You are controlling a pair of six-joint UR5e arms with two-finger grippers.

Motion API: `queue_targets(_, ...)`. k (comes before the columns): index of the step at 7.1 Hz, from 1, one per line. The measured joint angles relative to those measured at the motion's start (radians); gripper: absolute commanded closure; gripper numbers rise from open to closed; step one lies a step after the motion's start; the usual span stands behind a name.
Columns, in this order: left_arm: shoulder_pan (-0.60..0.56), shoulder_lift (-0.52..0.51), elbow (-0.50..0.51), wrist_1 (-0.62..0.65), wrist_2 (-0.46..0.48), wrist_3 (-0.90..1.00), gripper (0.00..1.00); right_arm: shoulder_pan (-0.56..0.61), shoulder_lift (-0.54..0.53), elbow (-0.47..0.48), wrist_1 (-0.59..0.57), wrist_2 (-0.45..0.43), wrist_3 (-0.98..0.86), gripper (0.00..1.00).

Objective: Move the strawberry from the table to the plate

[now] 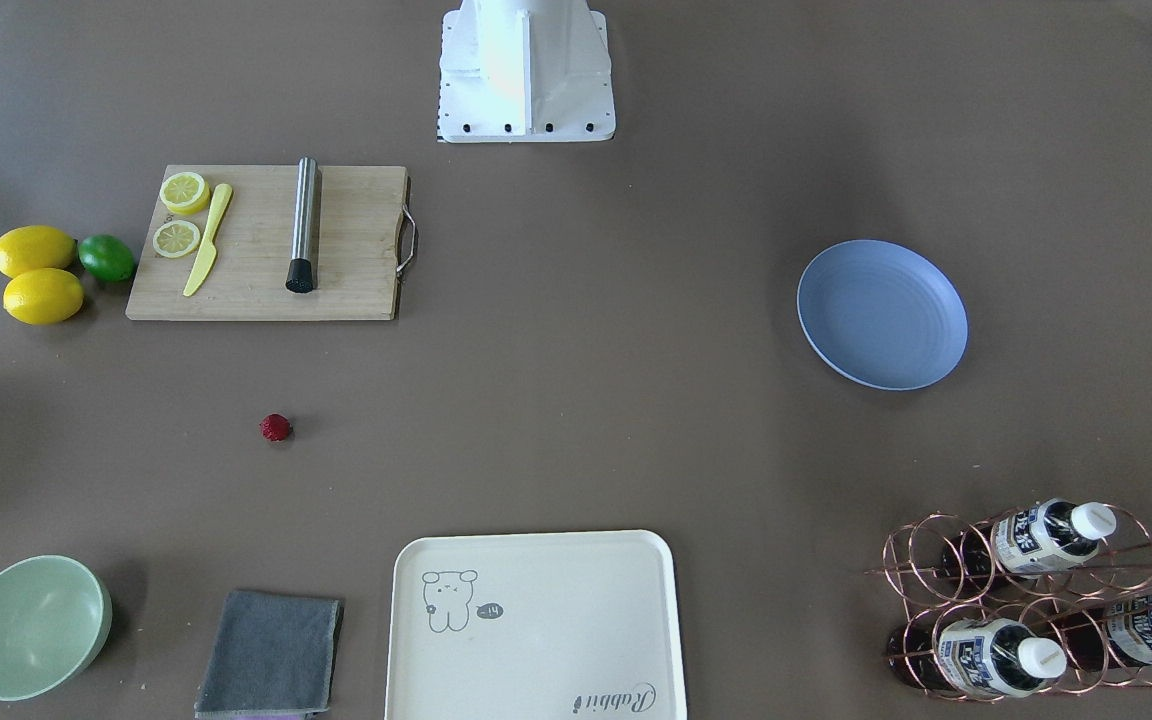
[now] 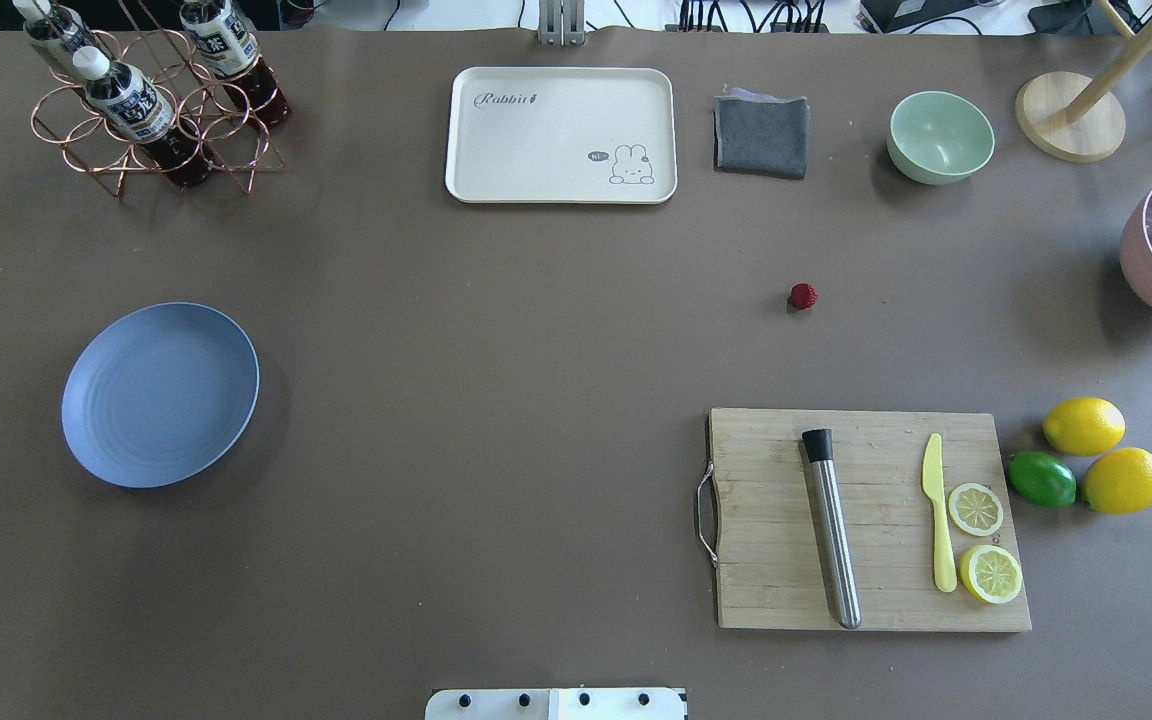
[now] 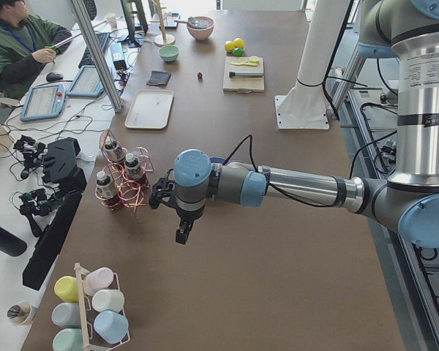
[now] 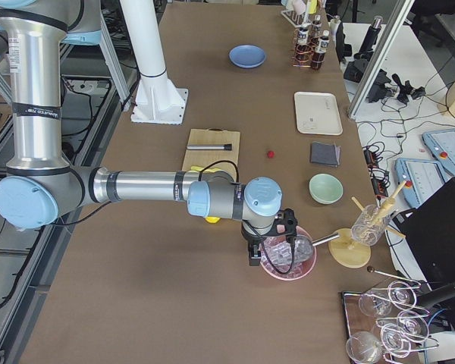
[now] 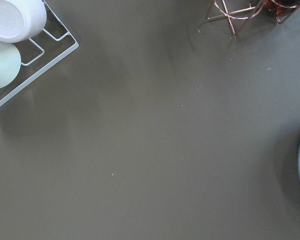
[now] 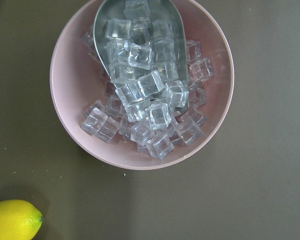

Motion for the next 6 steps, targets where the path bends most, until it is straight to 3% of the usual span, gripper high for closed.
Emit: queue_targets(6,0.001,-0.009,0.017,-0.001,0.000,0.004,0.02,0.000,0.001,0.001,0.000,0.005,0.000,0.00)
